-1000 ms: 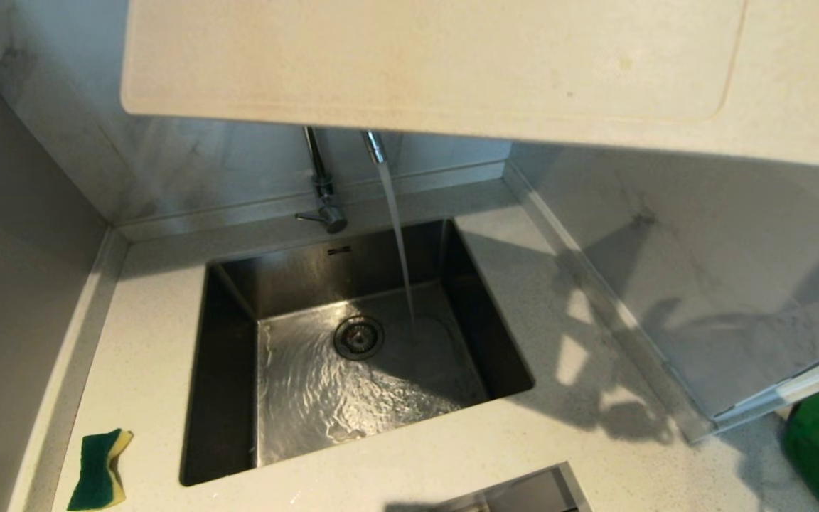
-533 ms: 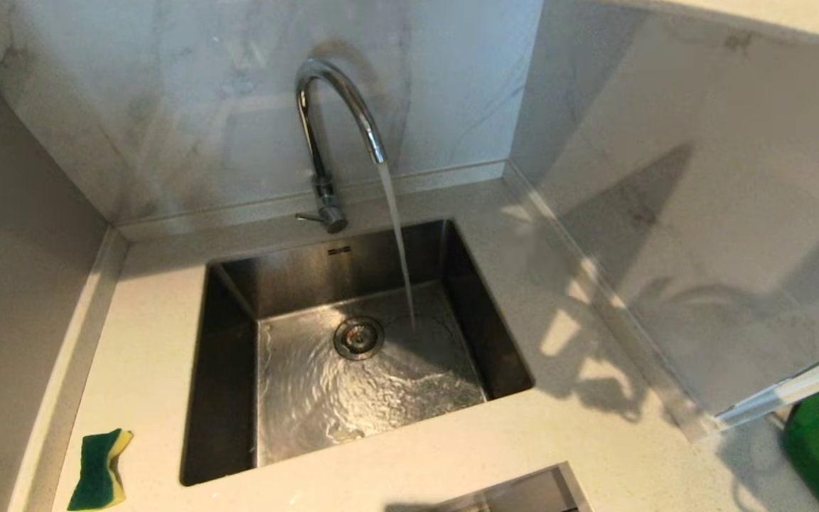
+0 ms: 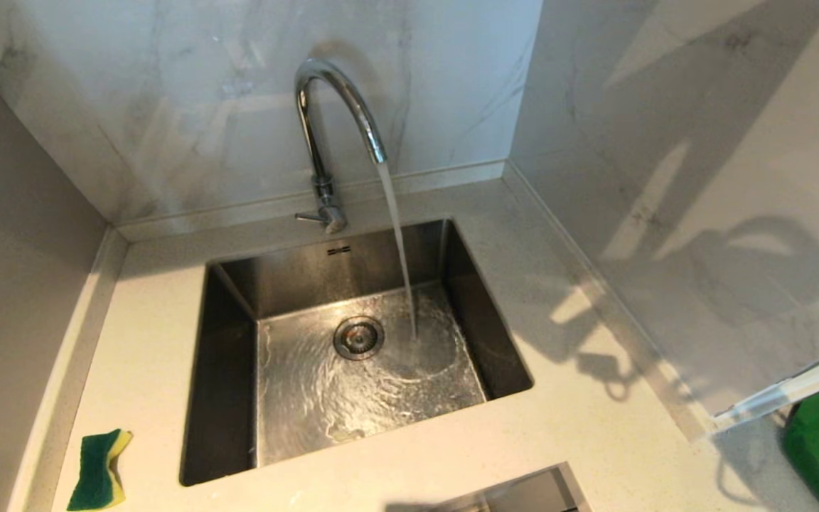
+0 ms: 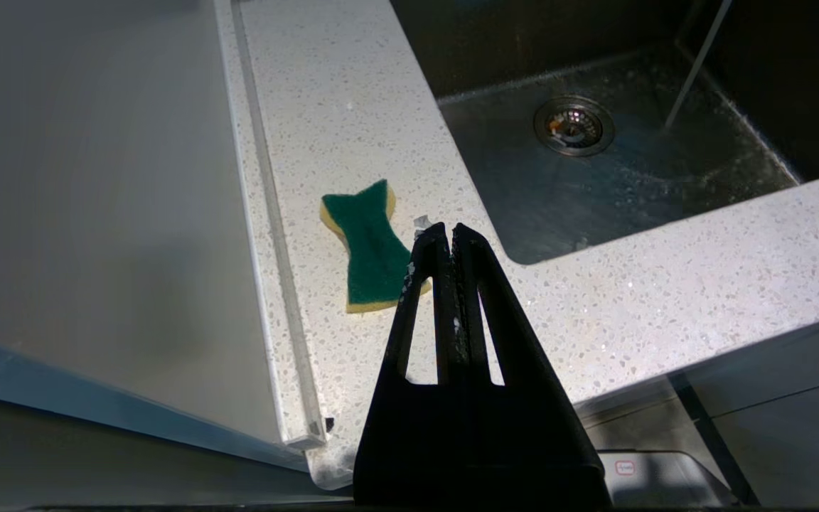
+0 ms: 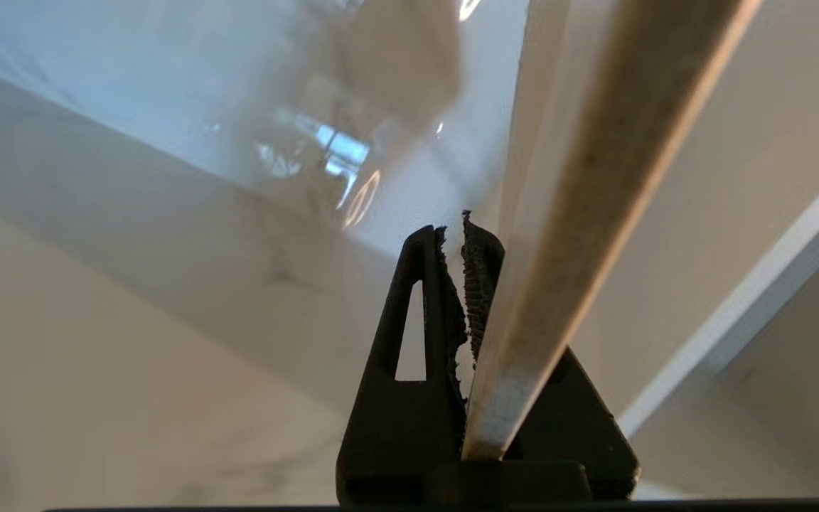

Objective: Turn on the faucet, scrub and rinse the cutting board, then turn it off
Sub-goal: Put down the cutting board

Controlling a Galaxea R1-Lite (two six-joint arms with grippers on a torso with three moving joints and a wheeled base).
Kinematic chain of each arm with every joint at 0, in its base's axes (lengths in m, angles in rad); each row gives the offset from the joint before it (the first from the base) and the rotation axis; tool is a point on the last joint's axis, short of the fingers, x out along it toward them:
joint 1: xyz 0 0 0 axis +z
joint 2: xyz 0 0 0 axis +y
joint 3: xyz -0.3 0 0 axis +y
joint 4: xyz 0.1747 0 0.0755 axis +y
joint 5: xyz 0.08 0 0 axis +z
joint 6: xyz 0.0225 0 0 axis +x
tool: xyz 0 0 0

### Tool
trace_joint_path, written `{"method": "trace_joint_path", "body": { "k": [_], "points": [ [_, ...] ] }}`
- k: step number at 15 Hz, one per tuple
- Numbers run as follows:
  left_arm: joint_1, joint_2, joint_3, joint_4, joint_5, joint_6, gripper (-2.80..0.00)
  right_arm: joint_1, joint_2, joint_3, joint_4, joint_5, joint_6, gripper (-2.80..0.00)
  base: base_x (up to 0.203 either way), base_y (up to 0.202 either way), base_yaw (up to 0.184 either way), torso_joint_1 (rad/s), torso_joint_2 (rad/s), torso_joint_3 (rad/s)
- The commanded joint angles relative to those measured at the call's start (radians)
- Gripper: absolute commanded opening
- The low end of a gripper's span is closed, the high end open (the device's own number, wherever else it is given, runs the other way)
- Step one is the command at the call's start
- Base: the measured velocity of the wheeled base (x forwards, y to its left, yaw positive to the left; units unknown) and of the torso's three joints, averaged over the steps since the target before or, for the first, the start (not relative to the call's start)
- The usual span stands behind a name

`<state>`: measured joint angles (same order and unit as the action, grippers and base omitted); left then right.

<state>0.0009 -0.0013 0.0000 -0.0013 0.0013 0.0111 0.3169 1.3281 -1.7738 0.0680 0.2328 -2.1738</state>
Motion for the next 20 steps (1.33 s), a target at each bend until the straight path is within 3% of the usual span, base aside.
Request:
{"method": "trace_joint_path", "body": {
  "k": [1,3,8,12,16,20],
  "points": [
    [0.000,0.000,0.000,0.000,0.000,0.000,-2.80,-0.046,-0.002,0.116,-0.164,-0.011,0.092,-2.80,0.000,0.000,0.000,0.000,0.00,0.000],
    [0.001,0.000,0.000,-0.002,0.000,0.000,-2.80,-0.060,-0.011,0.184,-0.225,-0.065,0.176,-2.80,0.000,0.000,0.000,0.000,0.00,0.000],
    [0.000,0.000,0.000,0.000,0.000,0.000,-2.80,-0.056,-0.016,0.287,-0.285,-0.168,0.297,-2.80,0.000,0.000,0.000,0.000,0.00,0.000],
    [0.001,0.000,0.000,0.000,0.000,0.000,-2.80,0.021,-0.004,0.295,-0.287,-0.189,0.312,-2.80,0.000,0.000,0.000,0.000,0.00,0.000],
    [0.001,0.000,0.000,0.000,0.000,0.000,-2.80,0.078,0.005,0.352,-0.287,-0.236,0.396,-2.80,0.000,0.000,0.000,0.000,0.00,0.000],
    [0.001,0.000,0.000,-0.002,0.000,0.000,-2.80,0.084,0.005,0.469,-0.334,-0.311,0.518,-2.80,0.000,0.000,0.000,0.000,0.00,0.000]
  ]
}}
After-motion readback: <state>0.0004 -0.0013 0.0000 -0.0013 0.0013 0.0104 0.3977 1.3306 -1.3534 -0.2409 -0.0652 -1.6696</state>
